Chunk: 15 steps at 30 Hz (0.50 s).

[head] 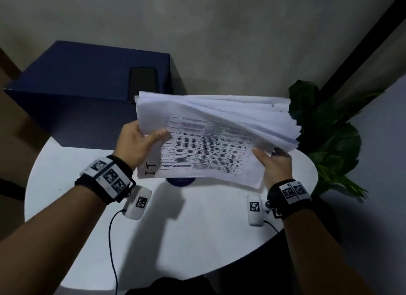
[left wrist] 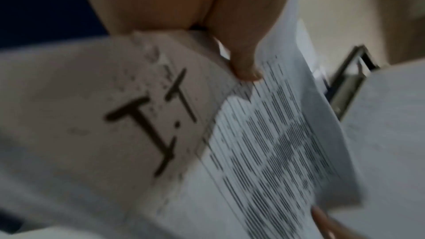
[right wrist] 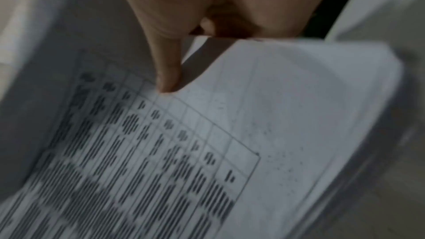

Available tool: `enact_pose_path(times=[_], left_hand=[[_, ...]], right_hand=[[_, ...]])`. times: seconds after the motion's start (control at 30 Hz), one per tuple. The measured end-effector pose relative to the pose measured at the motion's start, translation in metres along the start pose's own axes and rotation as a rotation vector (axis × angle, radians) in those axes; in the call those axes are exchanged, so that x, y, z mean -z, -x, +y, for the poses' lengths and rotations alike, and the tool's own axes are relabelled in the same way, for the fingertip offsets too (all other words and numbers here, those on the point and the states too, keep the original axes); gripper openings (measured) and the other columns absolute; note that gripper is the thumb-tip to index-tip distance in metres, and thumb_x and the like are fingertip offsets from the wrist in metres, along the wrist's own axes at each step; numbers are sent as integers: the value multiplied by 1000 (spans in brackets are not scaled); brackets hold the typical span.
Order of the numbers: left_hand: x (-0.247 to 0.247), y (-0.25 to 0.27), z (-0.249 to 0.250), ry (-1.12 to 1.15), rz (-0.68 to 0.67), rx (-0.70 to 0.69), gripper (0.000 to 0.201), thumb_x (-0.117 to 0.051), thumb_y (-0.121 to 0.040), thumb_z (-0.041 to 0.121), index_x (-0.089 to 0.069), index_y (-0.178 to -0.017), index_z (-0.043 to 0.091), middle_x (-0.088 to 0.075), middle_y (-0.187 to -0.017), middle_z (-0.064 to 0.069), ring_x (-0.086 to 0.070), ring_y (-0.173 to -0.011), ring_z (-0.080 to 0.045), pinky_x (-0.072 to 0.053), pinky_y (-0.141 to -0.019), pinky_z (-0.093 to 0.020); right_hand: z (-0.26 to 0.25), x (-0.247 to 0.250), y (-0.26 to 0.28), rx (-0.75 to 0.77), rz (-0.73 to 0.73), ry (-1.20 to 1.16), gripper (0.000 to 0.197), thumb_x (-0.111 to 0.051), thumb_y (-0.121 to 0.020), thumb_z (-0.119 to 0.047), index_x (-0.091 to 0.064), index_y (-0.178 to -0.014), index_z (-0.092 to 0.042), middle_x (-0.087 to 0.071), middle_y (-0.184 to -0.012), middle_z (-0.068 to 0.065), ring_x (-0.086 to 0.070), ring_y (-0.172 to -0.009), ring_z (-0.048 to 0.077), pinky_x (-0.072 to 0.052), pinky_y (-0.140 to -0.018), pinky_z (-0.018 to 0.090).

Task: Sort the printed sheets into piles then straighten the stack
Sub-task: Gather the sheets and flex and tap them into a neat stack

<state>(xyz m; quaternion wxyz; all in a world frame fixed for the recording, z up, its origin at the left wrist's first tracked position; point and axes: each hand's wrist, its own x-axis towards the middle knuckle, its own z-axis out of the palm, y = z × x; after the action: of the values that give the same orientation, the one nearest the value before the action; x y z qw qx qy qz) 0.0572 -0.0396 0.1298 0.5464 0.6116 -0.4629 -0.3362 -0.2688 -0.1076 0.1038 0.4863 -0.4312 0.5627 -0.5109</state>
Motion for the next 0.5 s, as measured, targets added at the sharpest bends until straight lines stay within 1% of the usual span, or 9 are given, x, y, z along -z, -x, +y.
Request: enact_pose_path(times=[0.03,0.07,0.1,0.17,0.23,0.3,0.37,0.43,0.5], left_hand=[[-5,5,-5,7,54,-10,15,-76,-84,10,-71,-90,24,-74,-77,27,-69,-76,9,-51,-69,-9],[-12,12,-12,5,102,-17,17,-75,-84,9,-70,-88,25,-72,-73,29,-67,-73,14,-49,-66,-6],[-16,21,-19,-20,132,-22,16,-75,-85,8,-70,-90,23,-70,-73,29,-64,-71,19,-47,-63,-3],[-23,38,-39,-121,124,-13,22,-75,-85,8,-68,-103,18,-64,-86,26,-59,-72,27,-43,-63,2],[-24,49,-60,-130,64,61,27,-78,-82,6,-68,-105,17,-66,-89,22,-61,-78,22,-44,-67,1],[-22,50,-76,-137,7,79,27,-79,-81,5,-68,-98,23,-72,-84,21,-65,-83,11,-46,-72,-3],[-20,46,-80,-141,-7,81,26,-78,-81,6,-69,-91,27,-73,-86,27,-67,-82,6,-48,-75,-8],[-19,40,-79,-126,1,84,21,-79,-81,7,-70,-89,25,-73,-83,24,-67,-79,6,-49,-75,-12],[-17,37,-73,-93,9,92,21,-81,-80,10,-69,-93,22,-73,-85,22,-67,-79,4,-51,-74,-14]], right_hand=[[-1,3,4,50,7,50,30,-79,-75,-5,-67,-102,-4,-76,-96,2,-72,-83,8,-58,-74,21],[1,6,9,97,19,77,21,-77,-77,-1,-69,-94,-9,-77,-86,-6,-71,-77,2,-56,-68,16],[6,9,13,138,37,95,22,-78,-76,0,-69,-91,-14,-75,-82,-10,-70,-74,-3,-55,-65,14],[22,13,25,149,70,119,30,-82,-71,-1,-69,-92,-17,-71,-89,-9,-67,-75,-9,-53,-64,11],[38,13,37,107,50,164,35,-85,-68,-3,-69,-95,-19,-71,-93,-7,-67,-77,-10,-53,-64,12],[48,12,44,77,25,211,38,-86,-69,-8,-70,-98,-25,-74,-92,-12,-69,-85,-2,-55,-75,19],[47,10,43,56,46,210,36,-85,-70,-11,-69,-96,-30,-74,-92,-14,-70,-89,2,-55,-83,25],[43,9,40,73,79,207,40,-85,-71,-11,-67,-102,-28,-72,-96,-12,-68,-89,-2,-55,-86,23],[35,6,41,104,94,170,52,-82,-73,-7,-55,-113,-26,-66,-106,-10,-64,-93,-7,-51,-87,15]])
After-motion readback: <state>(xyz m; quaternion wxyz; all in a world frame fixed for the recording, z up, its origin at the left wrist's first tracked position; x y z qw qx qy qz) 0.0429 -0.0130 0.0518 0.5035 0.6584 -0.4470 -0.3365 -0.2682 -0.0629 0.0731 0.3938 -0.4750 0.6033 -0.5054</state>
